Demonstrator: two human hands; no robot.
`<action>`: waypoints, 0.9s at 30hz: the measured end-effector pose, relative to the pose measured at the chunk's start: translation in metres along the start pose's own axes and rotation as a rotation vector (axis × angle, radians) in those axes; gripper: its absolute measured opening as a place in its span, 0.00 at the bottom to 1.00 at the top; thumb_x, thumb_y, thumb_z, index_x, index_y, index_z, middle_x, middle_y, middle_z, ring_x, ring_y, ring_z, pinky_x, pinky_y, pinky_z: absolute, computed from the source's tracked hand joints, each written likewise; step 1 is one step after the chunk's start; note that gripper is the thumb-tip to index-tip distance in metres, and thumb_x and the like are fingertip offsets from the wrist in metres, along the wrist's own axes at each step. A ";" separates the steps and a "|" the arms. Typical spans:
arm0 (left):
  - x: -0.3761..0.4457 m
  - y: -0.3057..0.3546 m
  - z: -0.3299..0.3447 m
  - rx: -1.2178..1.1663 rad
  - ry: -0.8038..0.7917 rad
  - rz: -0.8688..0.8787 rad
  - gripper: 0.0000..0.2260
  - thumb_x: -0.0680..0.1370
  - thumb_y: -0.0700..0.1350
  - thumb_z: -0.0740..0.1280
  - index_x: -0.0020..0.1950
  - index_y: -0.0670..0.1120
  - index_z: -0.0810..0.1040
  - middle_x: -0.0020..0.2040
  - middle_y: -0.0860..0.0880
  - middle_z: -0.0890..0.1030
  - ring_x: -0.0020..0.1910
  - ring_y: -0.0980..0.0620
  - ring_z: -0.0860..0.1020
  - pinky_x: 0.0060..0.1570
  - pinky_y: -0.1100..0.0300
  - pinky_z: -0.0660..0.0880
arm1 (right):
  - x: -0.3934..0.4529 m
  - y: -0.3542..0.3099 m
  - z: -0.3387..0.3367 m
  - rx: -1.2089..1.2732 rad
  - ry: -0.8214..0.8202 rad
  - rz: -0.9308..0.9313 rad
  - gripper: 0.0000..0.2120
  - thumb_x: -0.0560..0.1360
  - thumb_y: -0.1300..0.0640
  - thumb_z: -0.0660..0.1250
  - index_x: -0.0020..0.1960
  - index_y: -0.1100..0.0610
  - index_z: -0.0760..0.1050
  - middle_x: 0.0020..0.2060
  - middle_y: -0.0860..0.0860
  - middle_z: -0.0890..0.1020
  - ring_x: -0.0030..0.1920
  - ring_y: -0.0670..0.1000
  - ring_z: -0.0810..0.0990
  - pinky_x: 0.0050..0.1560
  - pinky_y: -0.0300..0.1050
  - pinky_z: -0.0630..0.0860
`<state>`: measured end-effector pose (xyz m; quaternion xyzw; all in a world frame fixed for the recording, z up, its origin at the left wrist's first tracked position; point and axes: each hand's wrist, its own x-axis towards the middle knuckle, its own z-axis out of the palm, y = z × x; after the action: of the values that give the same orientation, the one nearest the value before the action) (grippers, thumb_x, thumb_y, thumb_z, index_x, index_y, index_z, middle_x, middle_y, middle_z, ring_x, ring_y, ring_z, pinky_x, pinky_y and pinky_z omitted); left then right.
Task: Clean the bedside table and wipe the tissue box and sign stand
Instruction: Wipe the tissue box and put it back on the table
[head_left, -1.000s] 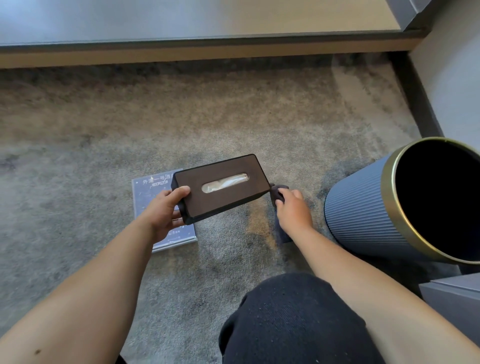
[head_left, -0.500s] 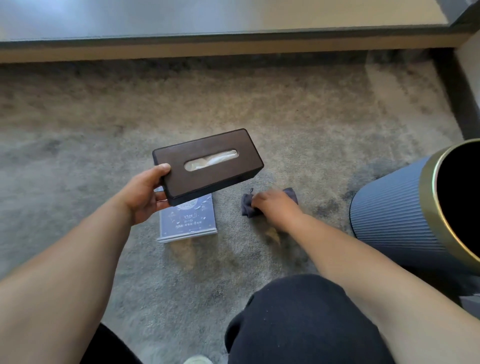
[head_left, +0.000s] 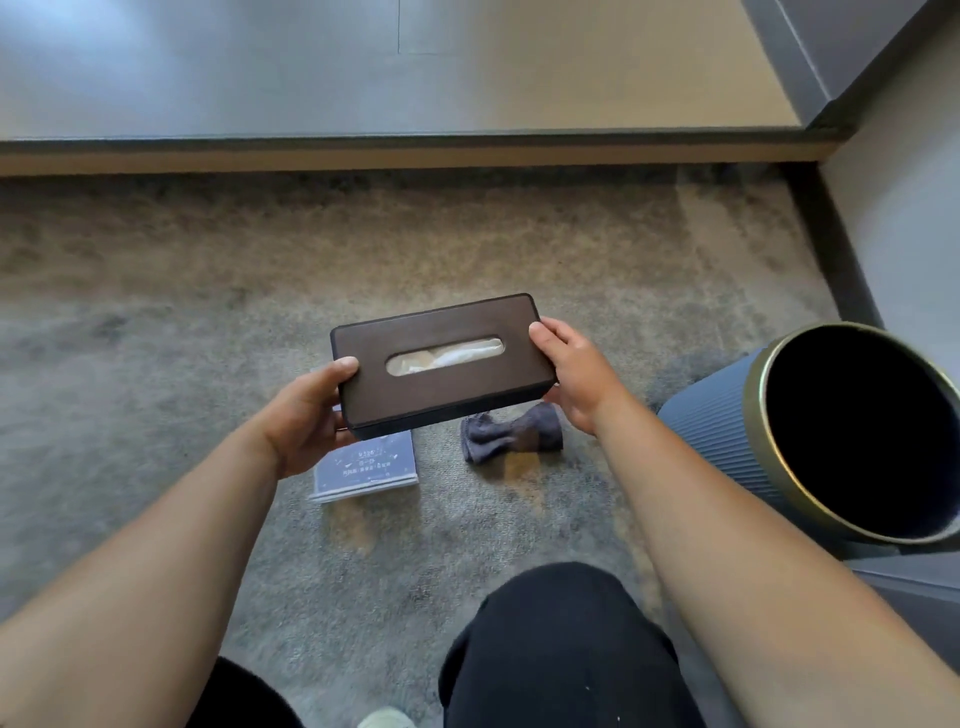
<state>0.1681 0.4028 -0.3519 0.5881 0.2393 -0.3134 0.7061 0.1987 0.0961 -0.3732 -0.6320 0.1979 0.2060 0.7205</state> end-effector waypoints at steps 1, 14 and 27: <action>-0.012 0.010 0.009 0.000 0.011 0.015 0.18 0.79 0.52 0.61 0.67 0.47 0.73 0.65 0.43 0.78 0.61 0.44 0.77 0.60 0.46 0.75 | -0.014 -0.013 0.002 0.003 0.040 -0.026 0.18 0.76 0.48 0.65 0.65 0.51 0.73 0.52 0.49 0.83 0.48 0.48 0.82 0.42 0.44 0.78; -0.198 0.219 0.260 0.398 -0.121 0.241 0.14 0.79 0.58 0.57 0.51 0.61 0.82 0.50 0.55 0.85 0.51 0.57 0.81 0.56 0.56 0.73 | -0.322 -0.217 -0.079 0.093 0.646 -0.135 0.18 0.76 0.45 0.60 0.65 0.45 0.73 0.54 0.41 0.82 0.53 0.40 0.80 0.54 0.39 0.77; -0.236 0.111 0.591 0.859 -0.578 0.166 0.19 0.80 0.58 0.56 0.69 0.58 0.72 0.57 0.54 0.82 0.56 0.53 0.79 0.59 0.56 0.74 | -0.531 -0.153 -0.269 0.341 1.320 0.144 0.18 0.79 0.48 0.60 0.66 0.53 0.73 0.60 0.46 0.79 0.56 0.44 0.78 0.56 0.40 0.73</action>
<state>0.0676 -0.1266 0.0045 0.7313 -0.1627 -0.4756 0.4610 -0.1690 -0.2130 0.0102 -0.4880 0.6667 -0.2091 0.5231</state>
